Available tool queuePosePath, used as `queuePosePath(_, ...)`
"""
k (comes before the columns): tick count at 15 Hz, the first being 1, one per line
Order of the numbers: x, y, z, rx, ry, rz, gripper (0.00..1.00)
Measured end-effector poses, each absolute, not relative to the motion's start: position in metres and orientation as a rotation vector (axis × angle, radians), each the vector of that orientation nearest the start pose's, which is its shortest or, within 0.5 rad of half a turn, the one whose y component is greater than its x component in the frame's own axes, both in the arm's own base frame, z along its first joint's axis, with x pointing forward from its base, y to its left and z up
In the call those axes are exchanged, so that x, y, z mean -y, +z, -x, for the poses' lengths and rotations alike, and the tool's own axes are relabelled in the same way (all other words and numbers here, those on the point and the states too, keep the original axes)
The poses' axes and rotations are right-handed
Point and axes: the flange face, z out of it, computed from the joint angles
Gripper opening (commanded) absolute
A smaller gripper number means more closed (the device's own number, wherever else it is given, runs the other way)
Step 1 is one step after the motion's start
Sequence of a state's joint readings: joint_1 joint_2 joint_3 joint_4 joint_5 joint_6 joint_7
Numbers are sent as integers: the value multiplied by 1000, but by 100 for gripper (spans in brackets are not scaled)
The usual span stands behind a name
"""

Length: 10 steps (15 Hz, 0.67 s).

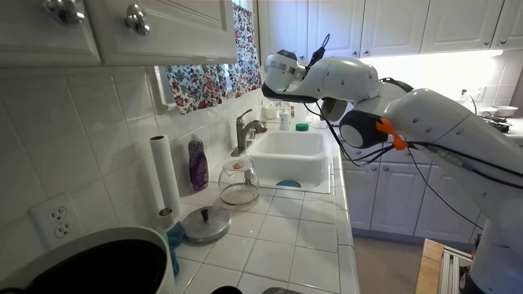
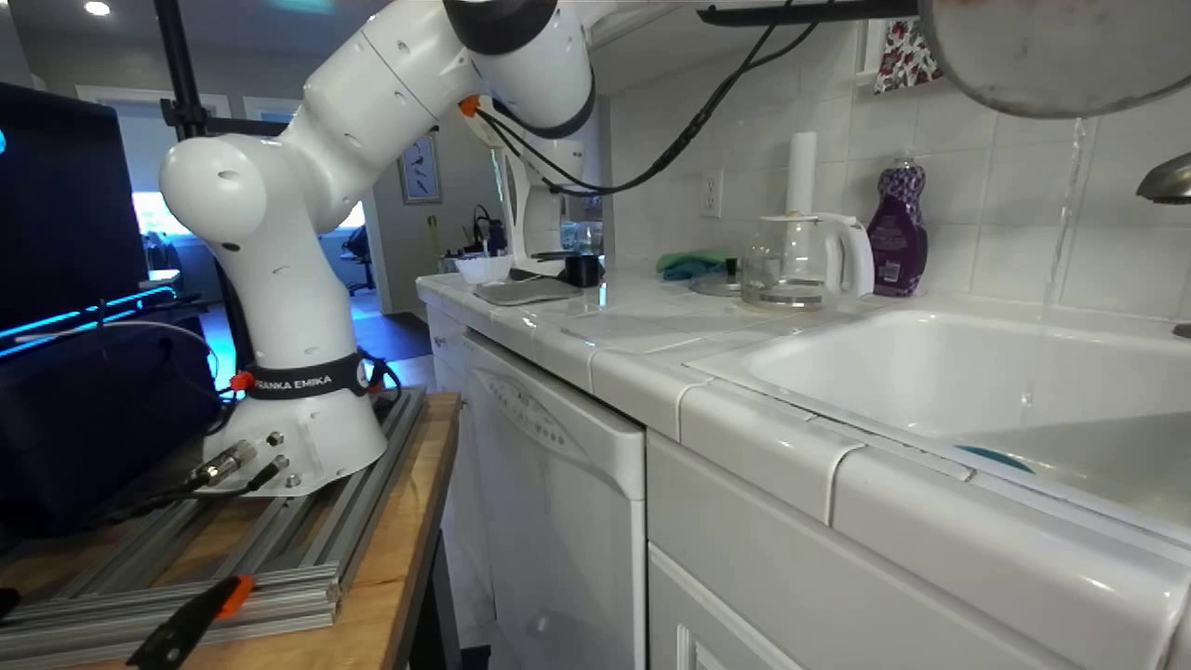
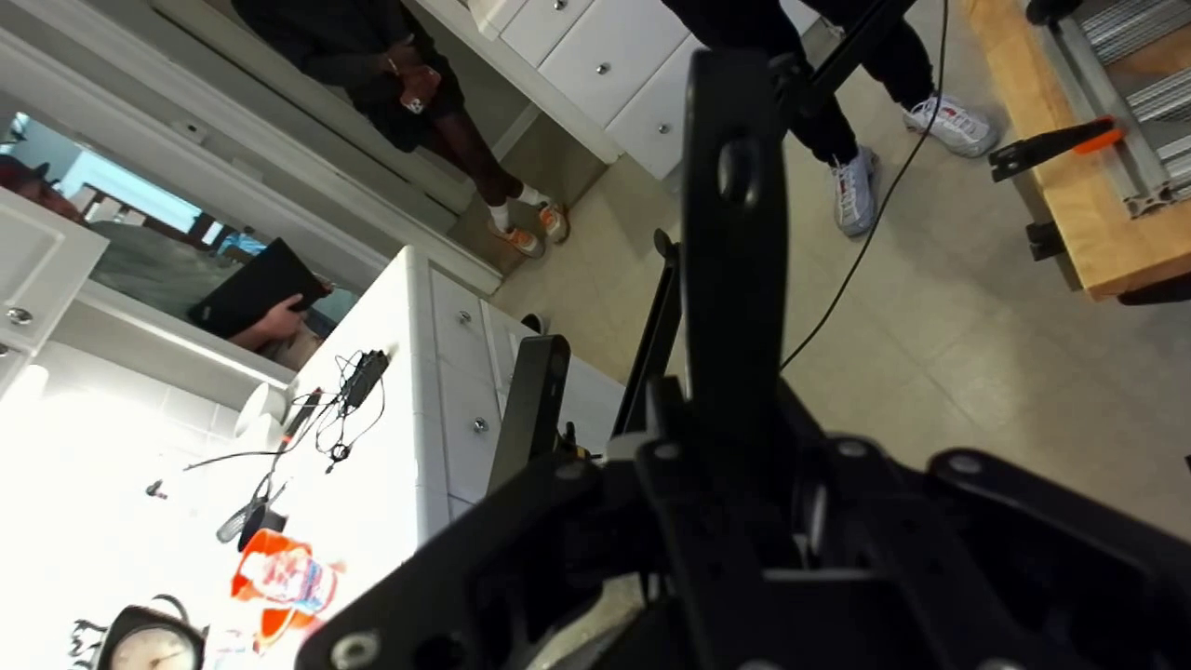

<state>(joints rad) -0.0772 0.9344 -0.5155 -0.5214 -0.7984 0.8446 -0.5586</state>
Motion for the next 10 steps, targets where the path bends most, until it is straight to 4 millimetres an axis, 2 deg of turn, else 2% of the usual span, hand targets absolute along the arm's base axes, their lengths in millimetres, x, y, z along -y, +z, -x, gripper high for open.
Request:
queuePosePath(6, 271, 553, -614, 386, -1093, -2063, 6)
queuePosePath(10, 276, 561, -608, 421, -1100, -2032, 6)
